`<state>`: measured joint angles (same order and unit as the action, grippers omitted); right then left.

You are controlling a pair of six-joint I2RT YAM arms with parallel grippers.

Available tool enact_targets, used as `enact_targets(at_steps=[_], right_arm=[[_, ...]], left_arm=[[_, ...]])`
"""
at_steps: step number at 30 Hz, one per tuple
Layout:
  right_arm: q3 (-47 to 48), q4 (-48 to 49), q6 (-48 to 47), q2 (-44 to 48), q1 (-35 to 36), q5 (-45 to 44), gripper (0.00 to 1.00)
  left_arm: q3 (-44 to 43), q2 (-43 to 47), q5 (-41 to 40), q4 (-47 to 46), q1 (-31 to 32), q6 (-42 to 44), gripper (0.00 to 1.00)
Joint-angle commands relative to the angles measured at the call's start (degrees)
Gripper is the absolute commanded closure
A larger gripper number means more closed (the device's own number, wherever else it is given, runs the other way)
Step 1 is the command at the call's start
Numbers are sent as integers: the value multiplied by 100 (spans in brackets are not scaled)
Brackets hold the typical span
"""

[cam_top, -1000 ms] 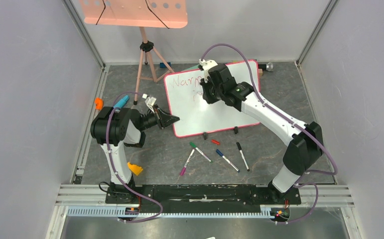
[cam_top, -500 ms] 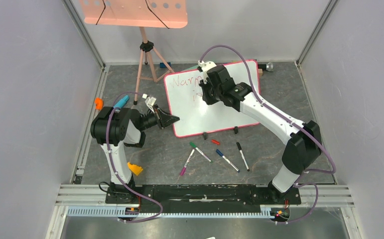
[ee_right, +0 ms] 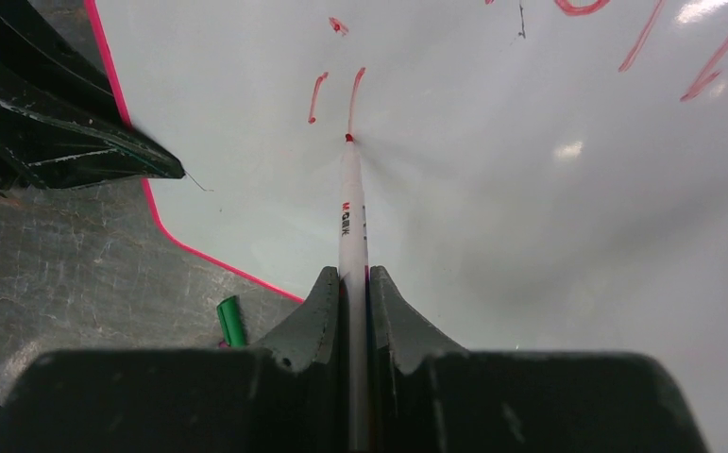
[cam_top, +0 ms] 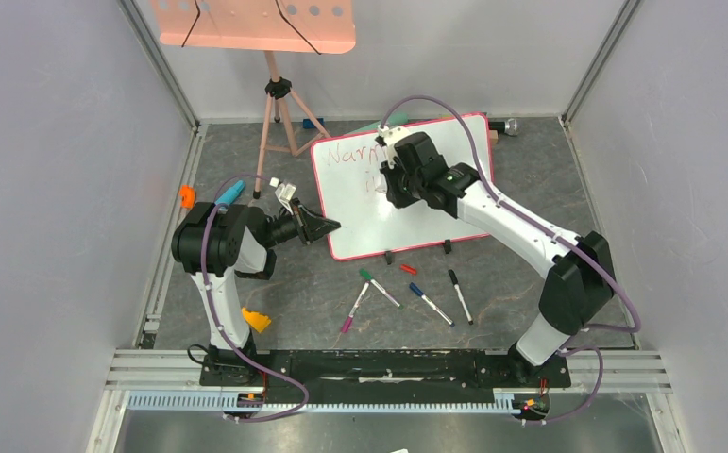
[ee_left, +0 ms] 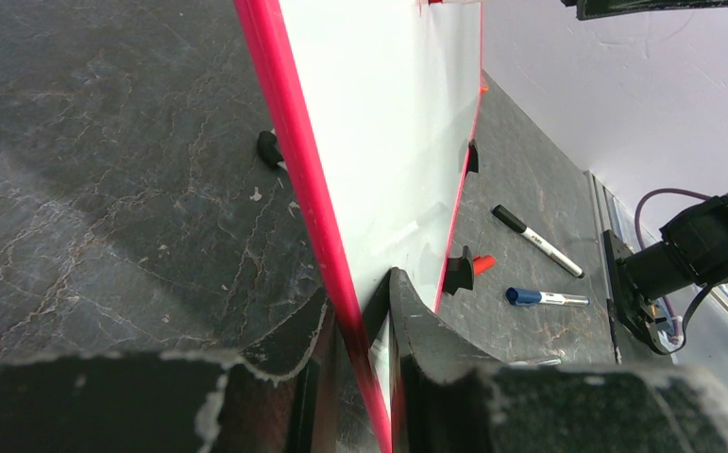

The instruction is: Write a sentence on the whiteboard

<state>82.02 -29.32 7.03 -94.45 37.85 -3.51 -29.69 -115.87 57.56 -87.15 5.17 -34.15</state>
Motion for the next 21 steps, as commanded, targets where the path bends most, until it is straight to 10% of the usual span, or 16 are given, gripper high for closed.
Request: enact_targets(at_steps=[1, 21], right_arm=[[480, 34, -74, -201, -35, -309, 100], [478, -168, -124, -118, -295, -687, 100]], left_arm=[[-101, -167, -710, -205, -113, 686, 95], [-97, -157, -702, -205, -110, 708, 95]])
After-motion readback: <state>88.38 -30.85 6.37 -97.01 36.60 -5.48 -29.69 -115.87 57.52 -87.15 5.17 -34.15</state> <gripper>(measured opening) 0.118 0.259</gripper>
